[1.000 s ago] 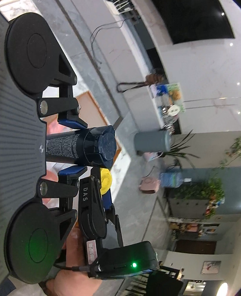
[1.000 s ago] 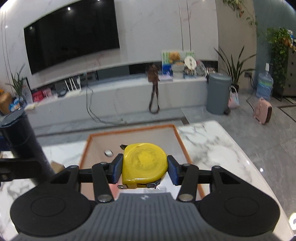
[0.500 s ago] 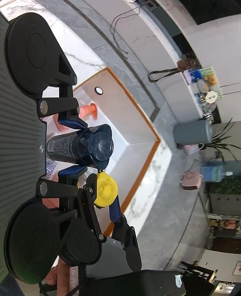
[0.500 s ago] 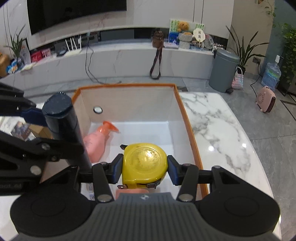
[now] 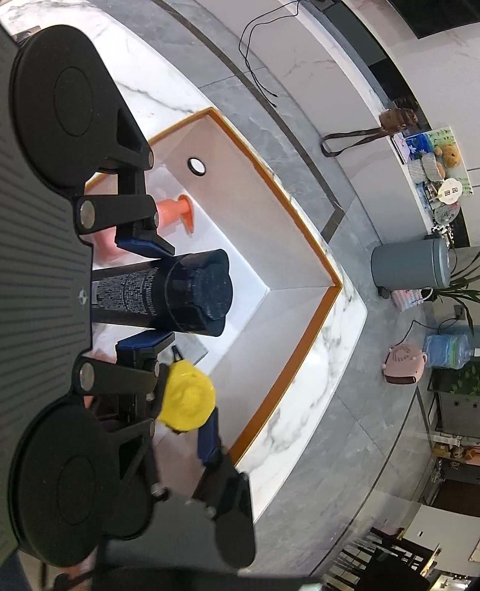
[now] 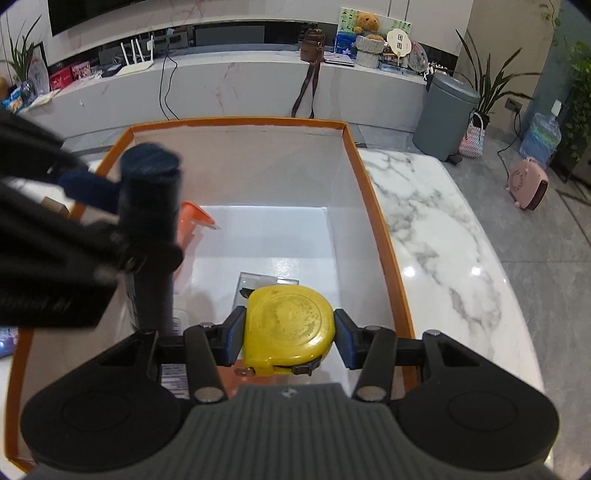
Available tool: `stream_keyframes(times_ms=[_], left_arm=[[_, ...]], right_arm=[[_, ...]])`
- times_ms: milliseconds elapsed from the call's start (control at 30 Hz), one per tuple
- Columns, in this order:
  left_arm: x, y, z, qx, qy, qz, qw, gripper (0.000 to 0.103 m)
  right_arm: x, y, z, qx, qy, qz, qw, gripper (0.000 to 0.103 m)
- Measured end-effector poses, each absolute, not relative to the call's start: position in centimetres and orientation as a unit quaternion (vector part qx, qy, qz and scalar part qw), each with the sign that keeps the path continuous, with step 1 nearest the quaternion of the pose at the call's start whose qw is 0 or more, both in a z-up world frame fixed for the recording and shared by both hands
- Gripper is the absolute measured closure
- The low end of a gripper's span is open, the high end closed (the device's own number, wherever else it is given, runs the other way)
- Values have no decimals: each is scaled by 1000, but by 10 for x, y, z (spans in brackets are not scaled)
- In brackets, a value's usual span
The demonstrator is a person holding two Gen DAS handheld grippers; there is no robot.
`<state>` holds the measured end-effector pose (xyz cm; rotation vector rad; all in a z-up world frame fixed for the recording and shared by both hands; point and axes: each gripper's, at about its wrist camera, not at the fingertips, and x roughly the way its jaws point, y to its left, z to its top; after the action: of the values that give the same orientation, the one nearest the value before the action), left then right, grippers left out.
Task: Organize rigid objects
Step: 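Lower and open the left gripper to drop the spray can while the right releases the tape measure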
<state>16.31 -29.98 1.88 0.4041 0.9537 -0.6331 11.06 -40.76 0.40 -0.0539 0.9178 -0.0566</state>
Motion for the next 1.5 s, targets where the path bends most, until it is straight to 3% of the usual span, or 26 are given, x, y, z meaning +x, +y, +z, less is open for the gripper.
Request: stream_keyframes(times_ms=[800, 900, 1233, 1333, 1500], left_arm=[[215, -320, -26, 200, 482, -268, 810, 55], [222, -316, -31, 195, 490, -258, 810, 55], [226, -324, -37, 216, 497, -247, 803, 55], [224, -325, -36, 222, 492, -239, 807, 51], [224, -320, -31, 210, 479, -228, 821, 45]], right_arm=[[136, -397, -5, -88, 437, -20, 895, 52], [145, -396, -11, -41, 459, 25, 887, 52], [155, -399, -15, -38, 476, 2, 878, 51], [154, -398, -15, -41, 473, -5, 880, 43], [154, -395, -16, -38, 472, -3, 881, 42]])
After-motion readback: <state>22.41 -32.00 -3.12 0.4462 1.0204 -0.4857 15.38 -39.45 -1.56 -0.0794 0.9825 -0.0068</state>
